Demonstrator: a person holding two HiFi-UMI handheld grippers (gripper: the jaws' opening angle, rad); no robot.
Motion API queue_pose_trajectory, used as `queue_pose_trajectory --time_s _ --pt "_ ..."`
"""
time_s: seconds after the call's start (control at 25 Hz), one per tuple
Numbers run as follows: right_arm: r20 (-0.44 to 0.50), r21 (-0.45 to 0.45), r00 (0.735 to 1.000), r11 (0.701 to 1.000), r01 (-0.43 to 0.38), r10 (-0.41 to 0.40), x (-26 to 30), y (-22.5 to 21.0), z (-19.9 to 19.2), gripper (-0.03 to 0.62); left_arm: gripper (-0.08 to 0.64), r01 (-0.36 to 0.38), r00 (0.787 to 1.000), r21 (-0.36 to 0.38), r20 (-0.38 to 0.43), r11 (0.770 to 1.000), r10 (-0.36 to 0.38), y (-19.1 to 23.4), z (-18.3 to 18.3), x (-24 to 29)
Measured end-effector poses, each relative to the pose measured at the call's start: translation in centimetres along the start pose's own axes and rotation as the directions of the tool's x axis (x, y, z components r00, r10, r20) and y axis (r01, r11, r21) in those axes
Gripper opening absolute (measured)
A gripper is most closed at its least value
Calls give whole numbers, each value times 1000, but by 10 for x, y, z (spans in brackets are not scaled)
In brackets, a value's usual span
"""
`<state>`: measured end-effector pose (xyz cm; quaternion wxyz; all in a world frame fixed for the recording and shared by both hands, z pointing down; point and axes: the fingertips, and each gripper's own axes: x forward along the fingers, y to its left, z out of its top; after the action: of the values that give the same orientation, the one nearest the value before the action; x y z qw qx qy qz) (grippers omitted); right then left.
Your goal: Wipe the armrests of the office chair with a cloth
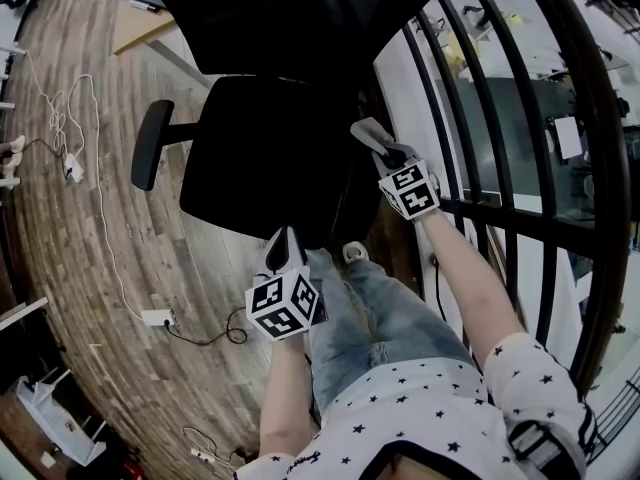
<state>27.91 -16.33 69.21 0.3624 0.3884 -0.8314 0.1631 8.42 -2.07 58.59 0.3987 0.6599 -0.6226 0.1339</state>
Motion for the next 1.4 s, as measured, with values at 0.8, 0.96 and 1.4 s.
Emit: queue_pose_trajectory --time_s 0.8,0.96,1.4 --pt "-28 14 1000 1000 8 -7 -4 11 -7 26 8 -22 1000 -28 22 999 22 0 3 -6" --pt "-27 7 1000 1000 -4 4 -8 22 -10 25 8 -26 999 -35 25 999 27 0 3 -10" --pt "-36 -31 998 998 -55 54 -24 50 -23 25 8 -28 999 -47 42 998 30 -9 -2 -16"
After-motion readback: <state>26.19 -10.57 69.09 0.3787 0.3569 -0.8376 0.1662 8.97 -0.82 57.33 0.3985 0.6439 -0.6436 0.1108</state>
